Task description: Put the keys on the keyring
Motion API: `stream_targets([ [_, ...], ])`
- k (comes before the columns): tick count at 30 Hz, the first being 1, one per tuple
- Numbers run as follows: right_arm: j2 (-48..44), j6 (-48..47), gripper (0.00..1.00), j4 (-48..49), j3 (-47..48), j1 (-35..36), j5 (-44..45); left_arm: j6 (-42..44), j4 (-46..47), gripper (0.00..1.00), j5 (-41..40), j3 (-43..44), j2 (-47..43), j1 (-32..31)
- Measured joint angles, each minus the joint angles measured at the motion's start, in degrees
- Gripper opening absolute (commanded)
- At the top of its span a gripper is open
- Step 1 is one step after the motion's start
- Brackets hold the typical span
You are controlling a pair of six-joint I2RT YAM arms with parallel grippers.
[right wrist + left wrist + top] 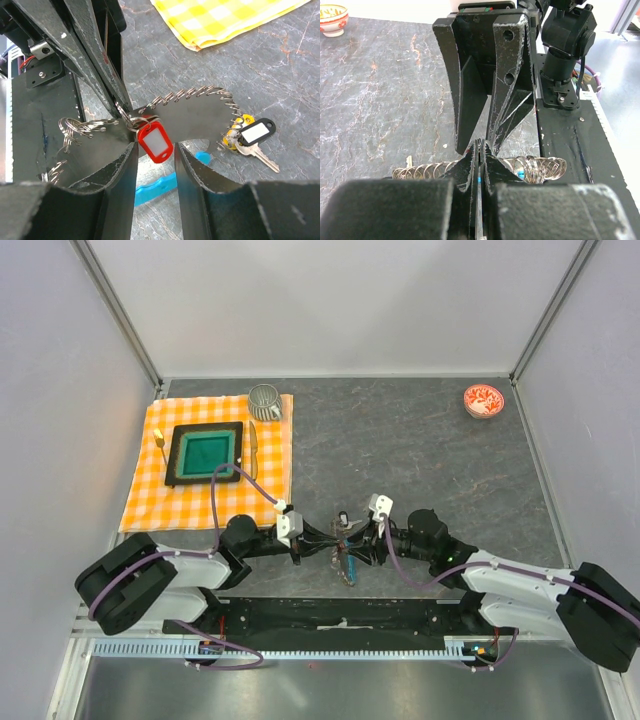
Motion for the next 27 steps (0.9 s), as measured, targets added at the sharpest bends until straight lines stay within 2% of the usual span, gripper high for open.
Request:
stream_targets([
  [8, -3.0, 0.9, 0.44, 3.7, -1.4, 0.0, -0.1, -2.1, 1.6, 0.02, 0.5, 0.0, 0.9, 0.0],
  [27, 4.1, 2.7, 0.50, 11.6, -2.2, 0.0, -6.1, -3.2, 1.9, 0.02, 0.9, 0.0, 0.3, 0.0],
])
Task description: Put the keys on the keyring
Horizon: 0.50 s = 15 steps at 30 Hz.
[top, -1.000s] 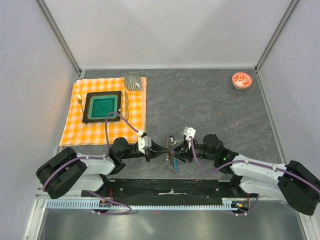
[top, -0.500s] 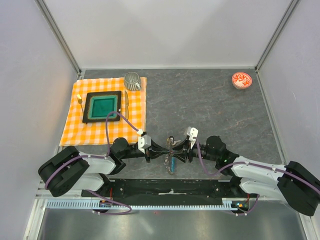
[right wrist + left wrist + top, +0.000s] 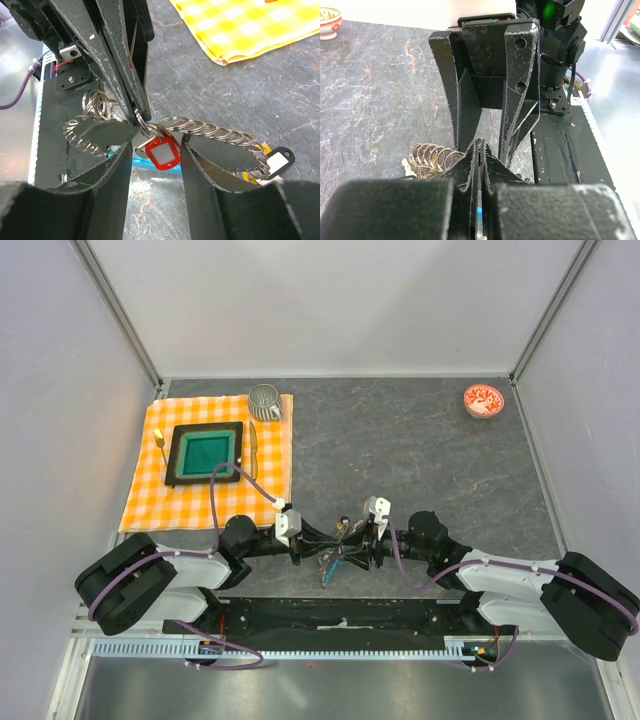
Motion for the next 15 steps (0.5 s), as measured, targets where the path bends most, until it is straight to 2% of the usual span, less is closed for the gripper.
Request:
stream_targets([
  [12, 2.3, 0.2, 0.39, 2.2, 0.0, 0.0, -0.9, -0.4, 0.2, 0.02, 0.1, 0.0, 0.0, -0.3],
  [15, 2.4, 0.2, 0.33, 2.4, 0.0, 0.0, -0.8, -0.6, 0.2, 0.02, 0.1, 0.0, -0.1, -0.3],
])
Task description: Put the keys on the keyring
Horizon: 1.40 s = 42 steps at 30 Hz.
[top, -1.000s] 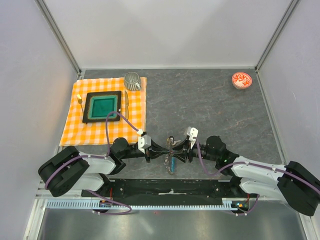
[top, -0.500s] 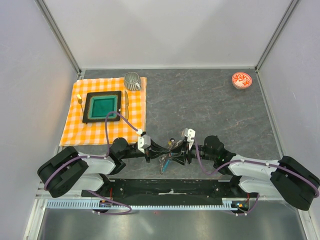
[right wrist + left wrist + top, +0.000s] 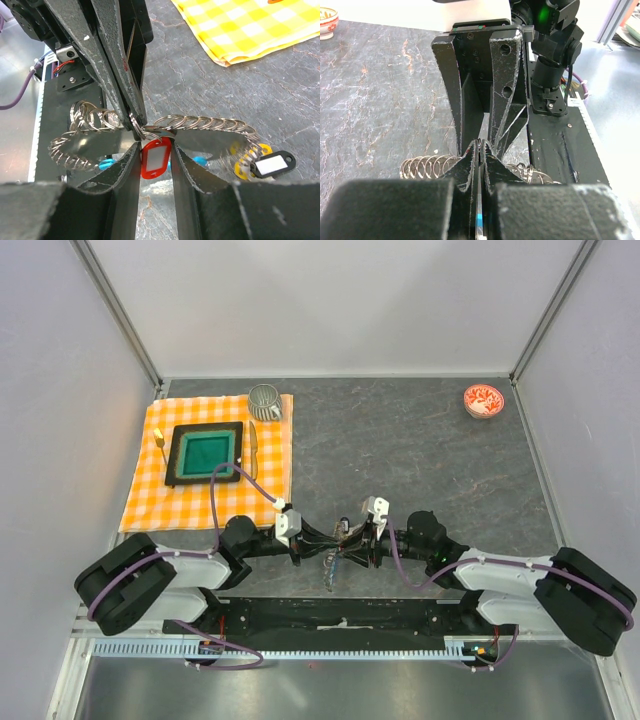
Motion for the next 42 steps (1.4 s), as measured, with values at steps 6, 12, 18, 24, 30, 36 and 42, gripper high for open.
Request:
stream_targets([
  [6, 0.8, 0.0, 0.05, 0.4, 0.2, 0.0, 0.0, -0.4, -0.1, 0.02, 0.0, 0.0, -0.3, 0.0],
  [12, -3.3, -1.6, 0.00, -4.7, 1.5, 0.0, 1.4, -0.2, -1.5, 0.02, -0.2, -0.1, -3.5, 0.0],
  [18, -12.2, -4.5, 0.00, -14.1, 3.5, 0.0, 4.6, 1.8, -4.9, 0.02, -1.2, -0.2, -8.4, 0.0],
  [24, -13.7, -5.6, 0.00, -20.1, 4.7, 0.0, 5.7, 4.0, -8.2, 0.02, -3.0, -0.2, -9.0, 0.0],
  [30, -14.5, -6.0, 0.00, -23.5, 4.8, 0.0, 8.2, 6.4, -10.9, 0.02, -3.1, 2.7, -4.9, 0.0],
  [36, -19.2, -7.1, 0.00, -29.1, 6.0, 0.0, 13.9, 9.7, -13.8, 0.02, -3.2, 7.3, -1.7, 0.0],
  [42, -22.5, -8.7, 0.00, -35.5, 9.8, 0.1, 18.1, 12.2, -15.5, 0.03, -3.8, 9.6, -1.2, -0.1],
])
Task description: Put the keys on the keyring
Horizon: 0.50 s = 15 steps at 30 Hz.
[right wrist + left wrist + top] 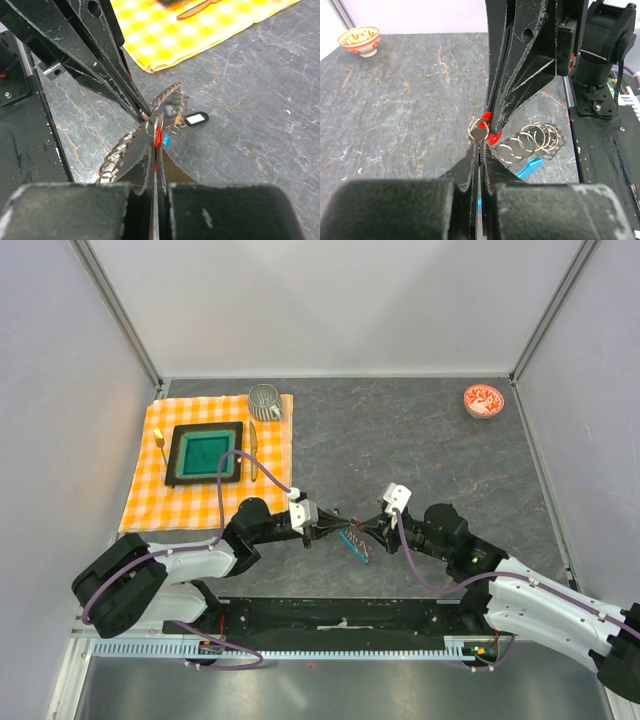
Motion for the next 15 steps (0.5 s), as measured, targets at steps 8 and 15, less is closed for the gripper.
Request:
stream_targets([
  [8, -1.2, -1.0, 0.00, -5.6, 3.0, 0.0, 1.0, 1.3, -1.2, 0.34, -1.8, 0.6, 0.0, -0.4],
  [15, 1.4, -3.7, 0.00, -12.5, 10.5, -0.1, 2.5, 1.6, -8.1, 0.64, -6.2, 0.5, -6.0, -0.2],
])
